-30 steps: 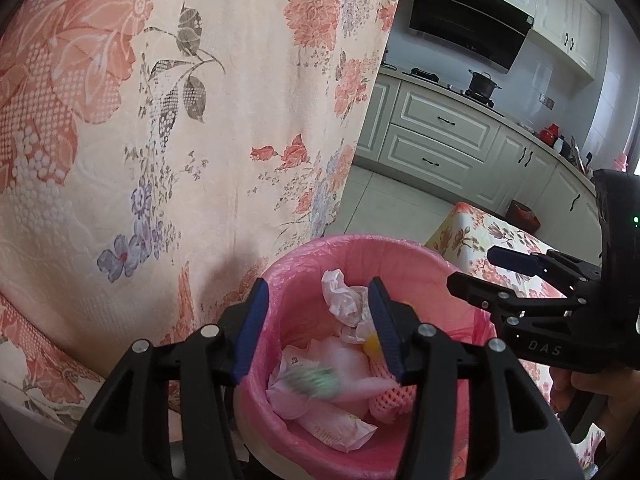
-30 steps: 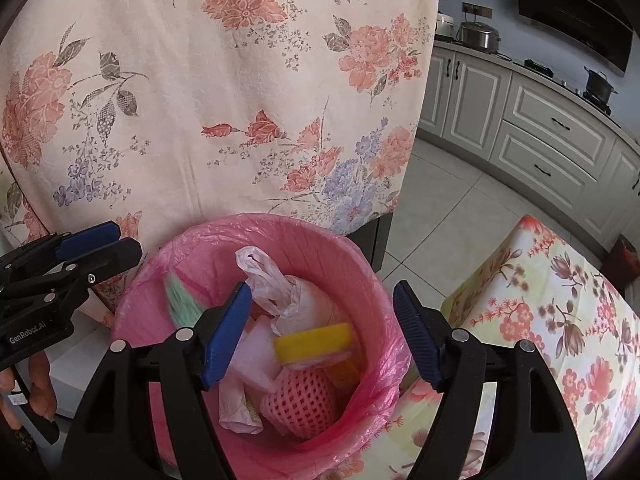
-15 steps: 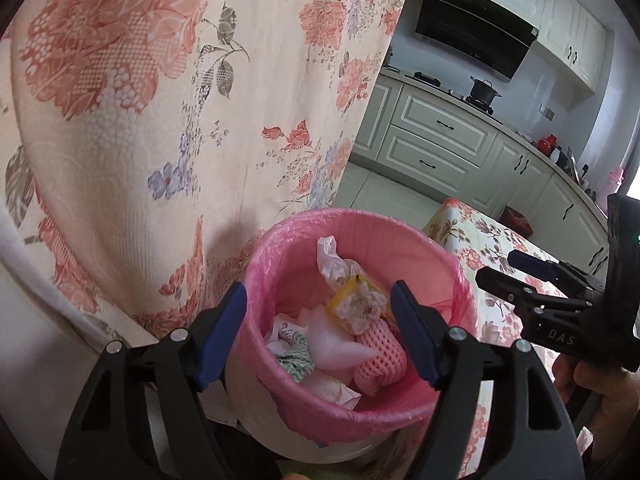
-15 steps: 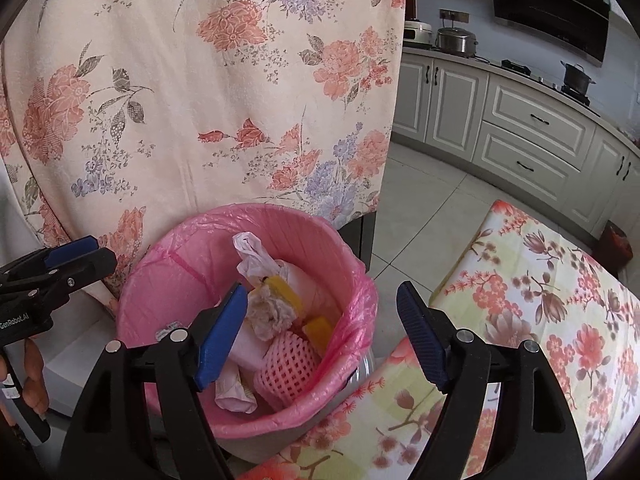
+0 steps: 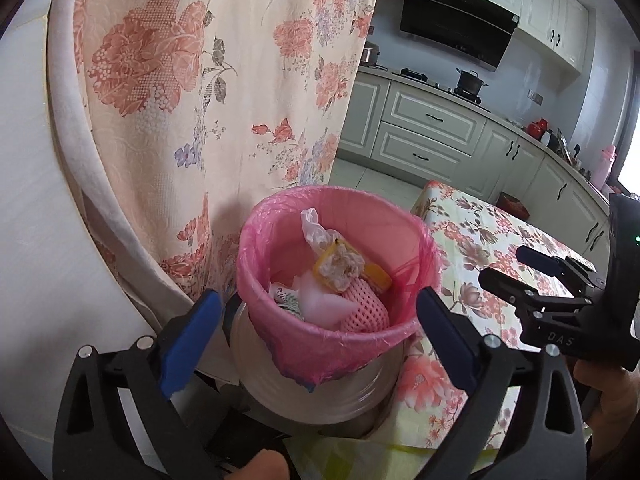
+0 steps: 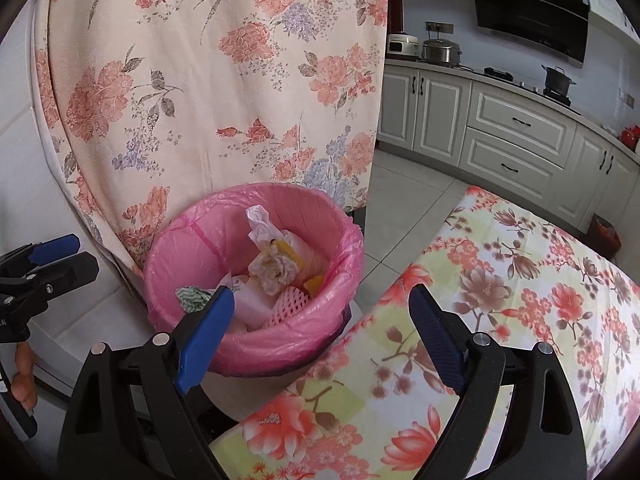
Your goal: Collect trash
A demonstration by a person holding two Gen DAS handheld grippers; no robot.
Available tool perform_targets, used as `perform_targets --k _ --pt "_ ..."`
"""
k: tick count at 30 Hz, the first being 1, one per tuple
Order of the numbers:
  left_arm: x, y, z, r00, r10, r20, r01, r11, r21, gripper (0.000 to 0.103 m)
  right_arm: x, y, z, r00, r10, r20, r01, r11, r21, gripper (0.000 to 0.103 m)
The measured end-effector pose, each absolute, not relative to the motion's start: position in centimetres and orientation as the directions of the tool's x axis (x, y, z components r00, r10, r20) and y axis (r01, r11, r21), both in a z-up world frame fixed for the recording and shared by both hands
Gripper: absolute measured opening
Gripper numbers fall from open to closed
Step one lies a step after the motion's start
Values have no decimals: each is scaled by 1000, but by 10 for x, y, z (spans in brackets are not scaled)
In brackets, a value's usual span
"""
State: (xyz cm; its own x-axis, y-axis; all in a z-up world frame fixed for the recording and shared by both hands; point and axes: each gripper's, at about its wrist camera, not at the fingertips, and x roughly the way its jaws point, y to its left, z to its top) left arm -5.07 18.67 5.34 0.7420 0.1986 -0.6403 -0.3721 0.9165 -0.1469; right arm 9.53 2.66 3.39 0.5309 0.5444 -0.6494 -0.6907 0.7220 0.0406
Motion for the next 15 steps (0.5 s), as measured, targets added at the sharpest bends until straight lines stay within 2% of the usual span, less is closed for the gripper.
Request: perform_targets --k 15 --pt "-57 177 45 730 185 -658 -366 919 -147 95 83 21 40 536 560 -632 -698 715 43 85"
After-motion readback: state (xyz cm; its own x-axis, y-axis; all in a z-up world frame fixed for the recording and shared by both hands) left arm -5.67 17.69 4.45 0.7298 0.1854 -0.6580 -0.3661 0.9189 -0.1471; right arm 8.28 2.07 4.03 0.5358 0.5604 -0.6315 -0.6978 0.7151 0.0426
